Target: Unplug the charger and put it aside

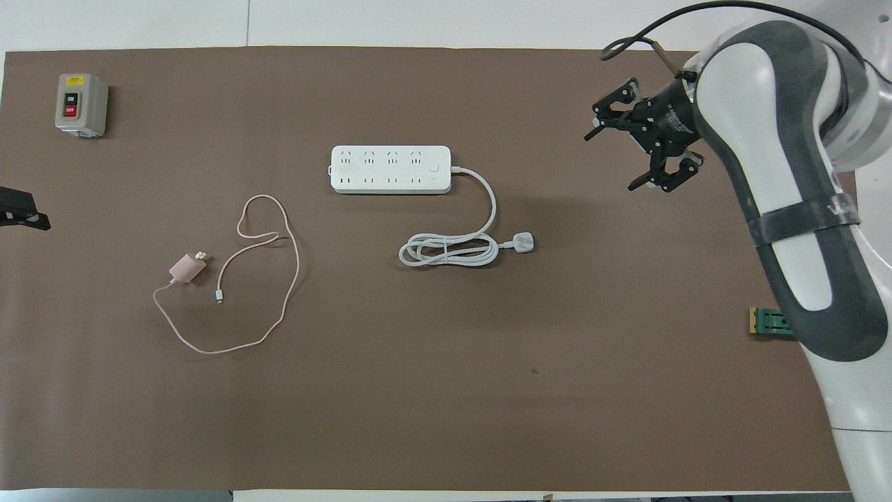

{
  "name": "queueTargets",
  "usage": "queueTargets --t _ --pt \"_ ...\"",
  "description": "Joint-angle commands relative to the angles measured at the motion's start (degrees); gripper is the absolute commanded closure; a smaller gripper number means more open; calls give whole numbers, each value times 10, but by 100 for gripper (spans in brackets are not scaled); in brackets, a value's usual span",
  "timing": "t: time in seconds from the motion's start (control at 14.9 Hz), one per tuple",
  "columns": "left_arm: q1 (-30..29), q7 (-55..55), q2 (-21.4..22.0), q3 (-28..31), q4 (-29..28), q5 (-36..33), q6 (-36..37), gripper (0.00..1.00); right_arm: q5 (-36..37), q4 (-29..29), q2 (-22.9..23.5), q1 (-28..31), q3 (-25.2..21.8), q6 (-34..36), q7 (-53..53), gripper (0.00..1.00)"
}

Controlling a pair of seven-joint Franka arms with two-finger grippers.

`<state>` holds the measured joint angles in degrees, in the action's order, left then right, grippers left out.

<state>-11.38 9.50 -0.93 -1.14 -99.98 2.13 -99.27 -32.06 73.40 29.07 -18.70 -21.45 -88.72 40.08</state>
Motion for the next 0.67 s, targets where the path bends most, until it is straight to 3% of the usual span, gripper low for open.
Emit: queueTargets --t 0.0,0.4,0.6 --pt "24 18 -16 -2 42 0 11 0 37 32 -33 2 -34 25 -132 0" --pt "56 19 -27 -4 80 -1 -17 0 151 32 -69 38 -44 41 -380 0" --pt "72 50 -13 -4 66 1 -16 0 198 32 -105 94 -10 51 -486 0"
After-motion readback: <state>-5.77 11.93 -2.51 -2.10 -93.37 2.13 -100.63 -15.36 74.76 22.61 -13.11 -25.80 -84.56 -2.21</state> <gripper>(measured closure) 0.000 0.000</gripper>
